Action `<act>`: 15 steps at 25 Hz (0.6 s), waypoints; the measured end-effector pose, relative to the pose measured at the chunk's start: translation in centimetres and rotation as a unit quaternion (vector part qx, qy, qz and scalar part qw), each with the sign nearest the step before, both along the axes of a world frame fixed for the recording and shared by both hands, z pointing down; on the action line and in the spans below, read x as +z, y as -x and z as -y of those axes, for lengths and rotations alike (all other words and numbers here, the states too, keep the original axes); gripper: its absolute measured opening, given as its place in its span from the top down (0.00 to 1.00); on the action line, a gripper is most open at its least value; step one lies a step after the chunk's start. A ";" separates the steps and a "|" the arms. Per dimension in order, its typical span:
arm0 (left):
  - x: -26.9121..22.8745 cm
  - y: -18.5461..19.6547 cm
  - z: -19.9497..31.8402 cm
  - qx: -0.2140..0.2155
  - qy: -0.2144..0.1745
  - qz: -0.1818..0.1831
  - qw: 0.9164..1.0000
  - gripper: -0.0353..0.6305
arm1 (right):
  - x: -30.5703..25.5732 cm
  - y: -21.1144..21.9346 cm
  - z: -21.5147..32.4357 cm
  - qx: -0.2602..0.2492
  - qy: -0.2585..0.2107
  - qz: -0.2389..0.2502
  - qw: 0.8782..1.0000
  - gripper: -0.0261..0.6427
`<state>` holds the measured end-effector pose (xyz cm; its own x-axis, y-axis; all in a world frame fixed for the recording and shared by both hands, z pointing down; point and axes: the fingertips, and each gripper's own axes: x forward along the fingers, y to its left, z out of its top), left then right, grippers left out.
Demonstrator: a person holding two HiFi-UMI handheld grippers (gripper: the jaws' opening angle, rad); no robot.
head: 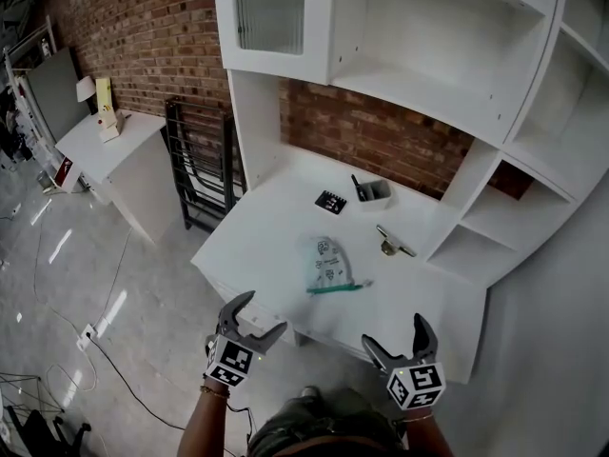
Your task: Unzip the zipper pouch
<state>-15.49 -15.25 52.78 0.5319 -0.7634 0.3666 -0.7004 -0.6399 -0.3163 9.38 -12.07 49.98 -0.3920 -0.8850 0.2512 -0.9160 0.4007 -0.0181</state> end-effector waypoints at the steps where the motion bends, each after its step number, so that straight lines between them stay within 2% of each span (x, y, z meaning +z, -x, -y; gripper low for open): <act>1: 0.3 0.0 0.4 0.003 0.005 0.006 1.000 0.36 | 0.0 0.0 0.0 0.002 0.002 -0.001 1.000 0.14; 6: 3.0 -1.6 1.7 0.028 0.033 0.027 0.999 0.44 | 0.1 -0.3 0.1 0.011 0.005 -0.011 1.000 0.15; 8: 4.0 -2.4 2.3 0.035 0.044 0.016 0.998 0.50 | 0.1 -0.3 0.2 0.012 0.004 -0.012 1.000 0.15; 10: 4.8 -3.0 3.2 0.037 0.062 -0.009 0.997 0.60 | 0.1 -0.4 0.3 0.014 0.005 -0.014 1.000 0.15; 12: 6.0 -3.5 4.2 0.036 0.084 -0.020 0.996 0.62 | -0.1 -0.7 0.4 0.020 0.005 -0.014 1.000 0.15; 15: 8.7 -4.4 5.5 0.043 0.117 0.017 0.992 0.62 | 0.1 -1.6 0.8 0.029 0.008 -0.015 0.999 0.15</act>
